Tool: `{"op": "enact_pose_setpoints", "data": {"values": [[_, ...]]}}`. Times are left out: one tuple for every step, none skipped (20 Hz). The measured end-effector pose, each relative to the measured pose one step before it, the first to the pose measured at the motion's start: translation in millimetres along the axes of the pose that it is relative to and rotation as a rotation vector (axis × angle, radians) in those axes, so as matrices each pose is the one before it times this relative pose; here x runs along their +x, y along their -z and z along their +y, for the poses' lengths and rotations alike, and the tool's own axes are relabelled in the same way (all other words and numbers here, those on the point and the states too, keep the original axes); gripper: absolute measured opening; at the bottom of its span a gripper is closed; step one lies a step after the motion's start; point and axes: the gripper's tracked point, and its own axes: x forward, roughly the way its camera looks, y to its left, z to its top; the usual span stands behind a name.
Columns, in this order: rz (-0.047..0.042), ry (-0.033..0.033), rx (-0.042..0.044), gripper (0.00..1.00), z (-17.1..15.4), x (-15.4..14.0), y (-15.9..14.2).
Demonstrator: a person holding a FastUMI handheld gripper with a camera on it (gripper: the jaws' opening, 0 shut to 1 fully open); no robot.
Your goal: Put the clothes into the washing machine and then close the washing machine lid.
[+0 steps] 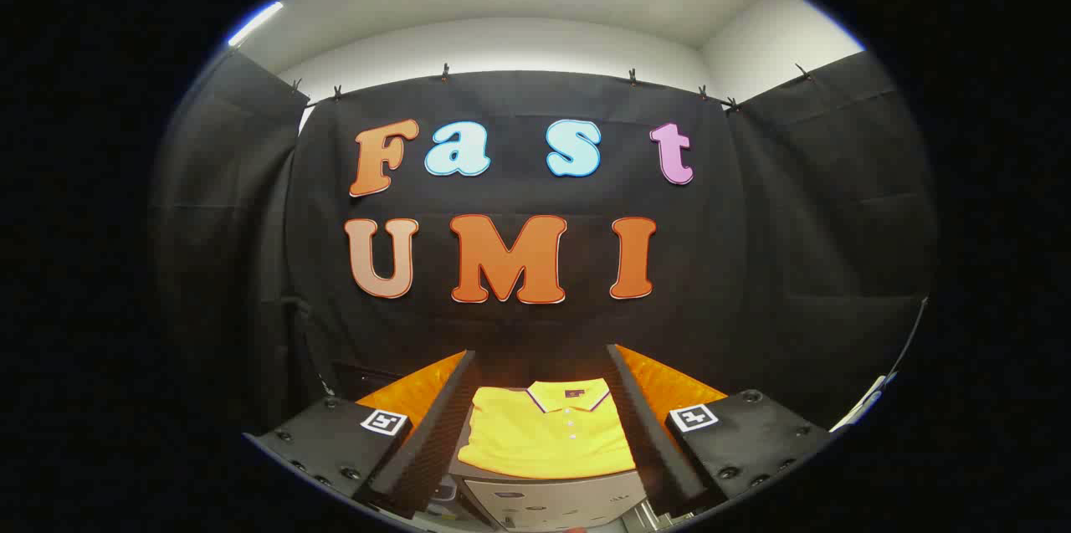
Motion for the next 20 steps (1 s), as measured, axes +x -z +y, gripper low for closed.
{"op": "enact_pose_setpoints", "data": {"values": [[-0.00051,0.0009,-0.00099,0.98,-0.81,-0.21,-0.08],[0.00137,-0.0015,-0.00057,0.98,0.37,-0.44,-0.08],[-0.00047,0.00055,-0.00097,0.98,0.38,-0.45,-0.2],[0.00064,0.0001,-0.00144,0.98,-0.63,-0.13,-0.28],[-0.00024,0.00012,-0.00106,0.98,-0.06,0.28,-0.66],[0.00172,0.00081,-0.00083,0.98,-0.72,0.18,1.07],[-0.0002,-0.00042,-0.00014,0.98,-0.29,-1.33,-0.53],[-0.00023,0.00174,0.00017,0.98,-0.66,-0.55,0.35],[0.00071,-0.0012,-0.00024,0.98,-0.16,0.83,-0.61],[0.00205,-0.00086,-0.00153,0.98,0.19,0.08,0.59],[0.00076,0.00101,-0.00151,0.98,-0.92,-0.49,0.17],[-0.00001,-0.00097,-0.00074,0.98,0.47,0.0,-0.21],[0.0014,0.00043,-0.00042,0.98,0.08,0.69,0.37],[0.00056,-0.00083,-0.0009,0.98,-0.33,0.48,0.72],[0.002,-0.00077,-0.00174,0.98,0.39,0.45,-0.41],[0.00369,-0.00073,-0.0007,0.98,-0.07,1.3,1.34],[0.00683,-0.00032,0.00278,0.98,-1.05,1.6,1.55],[0.0029,-0.00056,0.00567,0.98,-0.15,1.61,1.57],[0.00632,-0.00037,0.00449,0.98,-1.27,3.23,2.62],[0.00588,0.00137,0.00116,0.98,-1.53,3.58,3.1]]}}
